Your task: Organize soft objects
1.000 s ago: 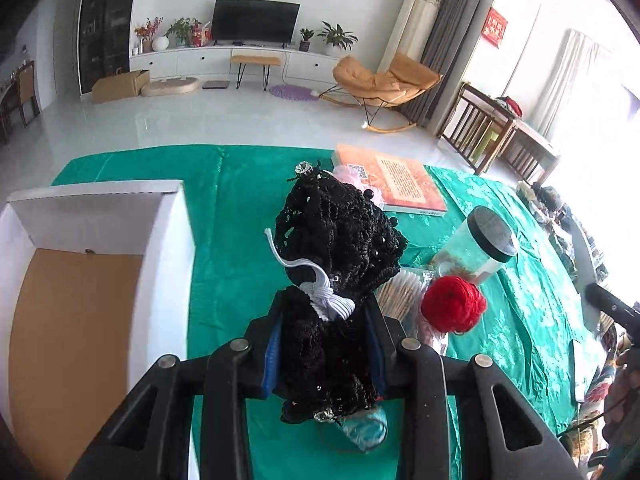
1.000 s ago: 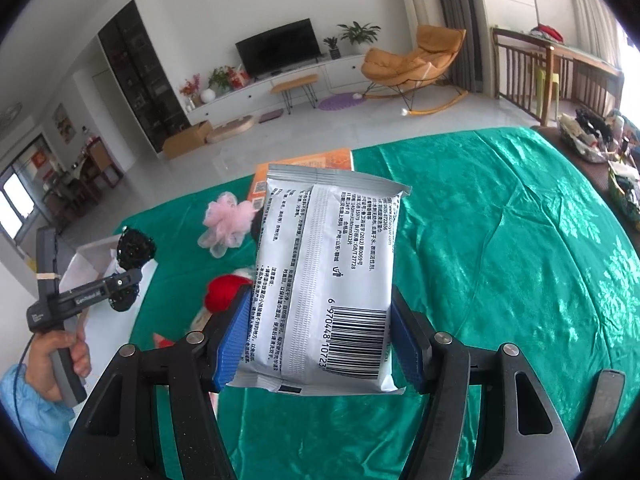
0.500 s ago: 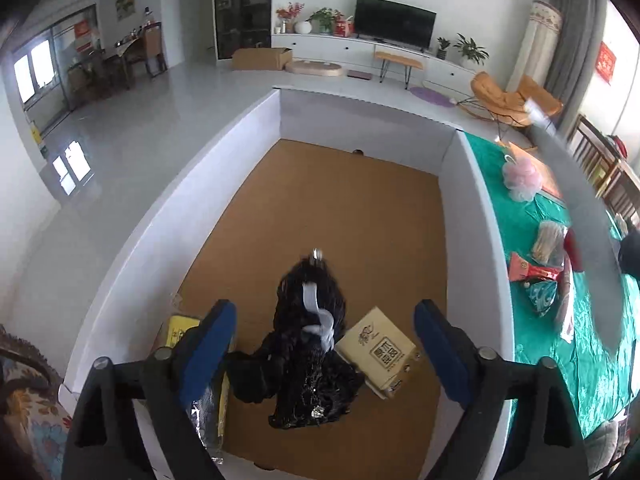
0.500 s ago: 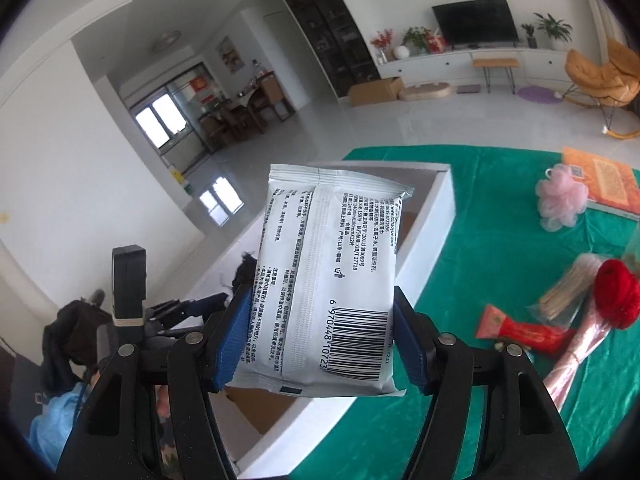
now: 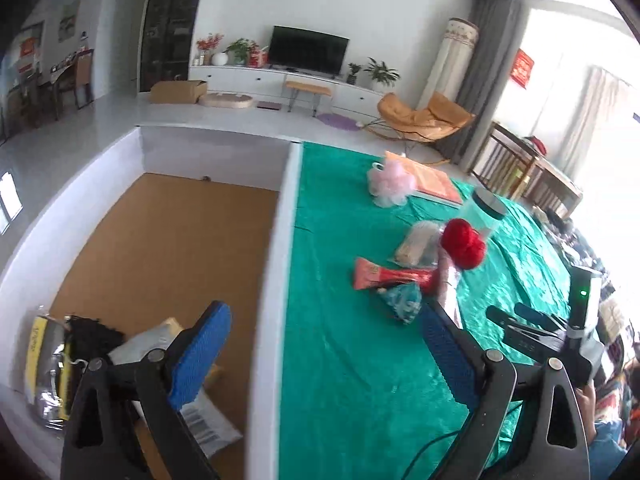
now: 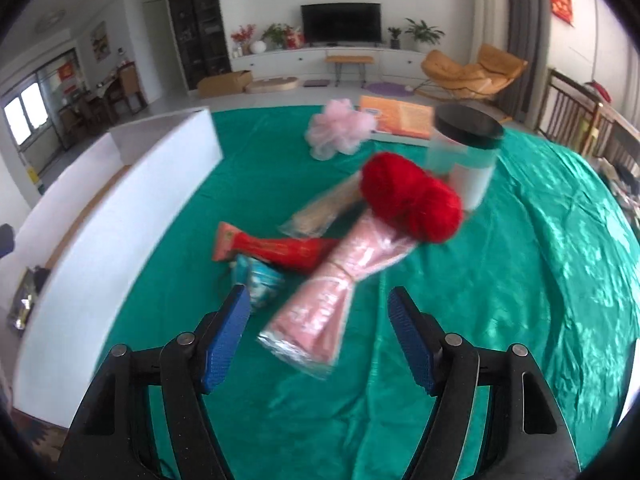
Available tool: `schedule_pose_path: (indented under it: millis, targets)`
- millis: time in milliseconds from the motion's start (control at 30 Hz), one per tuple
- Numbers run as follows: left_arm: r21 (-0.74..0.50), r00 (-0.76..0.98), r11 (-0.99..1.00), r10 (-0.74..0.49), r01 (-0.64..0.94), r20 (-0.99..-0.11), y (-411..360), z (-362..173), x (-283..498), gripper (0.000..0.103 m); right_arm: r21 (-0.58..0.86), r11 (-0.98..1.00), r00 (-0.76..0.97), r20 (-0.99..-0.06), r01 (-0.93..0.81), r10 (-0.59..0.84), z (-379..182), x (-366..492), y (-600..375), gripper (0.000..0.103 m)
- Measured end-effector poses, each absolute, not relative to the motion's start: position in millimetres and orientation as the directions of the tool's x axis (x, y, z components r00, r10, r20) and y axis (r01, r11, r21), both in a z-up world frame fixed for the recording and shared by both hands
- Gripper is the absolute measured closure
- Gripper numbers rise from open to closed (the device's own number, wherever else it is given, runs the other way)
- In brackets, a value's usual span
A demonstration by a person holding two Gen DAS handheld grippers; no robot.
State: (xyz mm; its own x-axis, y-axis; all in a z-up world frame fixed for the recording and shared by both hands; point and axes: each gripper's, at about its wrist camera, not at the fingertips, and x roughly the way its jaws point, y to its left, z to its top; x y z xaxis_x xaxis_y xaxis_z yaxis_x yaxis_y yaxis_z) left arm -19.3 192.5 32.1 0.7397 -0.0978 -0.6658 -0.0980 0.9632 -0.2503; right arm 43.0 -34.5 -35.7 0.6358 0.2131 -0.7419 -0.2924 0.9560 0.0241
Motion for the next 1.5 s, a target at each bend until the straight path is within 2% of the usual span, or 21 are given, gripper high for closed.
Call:
schedule_pose_path:
  millis: [67, 133, 267, 500, 667, 767, 1500]
  targets:
    - [-0.268, 0.698, 0.963, -0.192, 0.0, -0.69, 148.6, 17.4, -8.6, 0.004, -0.011, 0.987, 0.635, -0.767, -0.16, 0.095, -59.4, 51.0, -77.7, 0.029]
    - [-0.267, 0.655, 0.963, -0.232, 0.048, -0.719, 112.2, -4.7, 3.7, 0.004, -0.022, 0.998, 0.619, -0.785, -0.062, 0.021, -72.5, 63.5, -111.6, 0.029]
    - [-0.2, 0.583, 0.978, -0.196, 0.059, -0.788, 75.2, -54.8, 32.7, 0.004, -0.067, 0.997, 0.643, -0.763, 0.037, -0.075, -88.2, 58.3, -147.1, 0.029]
    - [-0.076, 0.576, 0.997, -0.064, 0.003, -0.815, 86.9, -87.3, 56.7, 0.004, -0.019, 0.999, 0.625, -0.779, 0.047, -0.045, -90.2, 53.5, -158.7, 0.024]
    - [-0.032, 0.59, 0.999, -0.031, 0.009, -0.807, 96.8, -94.3, 62.5, 0.004, -0.016, 0.999, 0.625, -0.78, 0.049, -0.043, -89.7, 43.5, -157.1, 0.022]
    - [-0.009, 0.585, 1.0, -0.02, 0.022, -0.811, 93.5, -97.0, 64.5, 0.0, -0.015, 0.999, 0.624, -0.78, 0.048, -0.042, -89.5, 41.7, -156.2, 0.021]
    - [-0.012, 0.587, 1.0, -0.023, 0.024, -0.809, 94.3, -97.7, 65.9, 0.0, -0.015, 0.999, 0.624, -0.78, 0.047, -0.041, -90.0, 41.4, -155.3, 0.02]
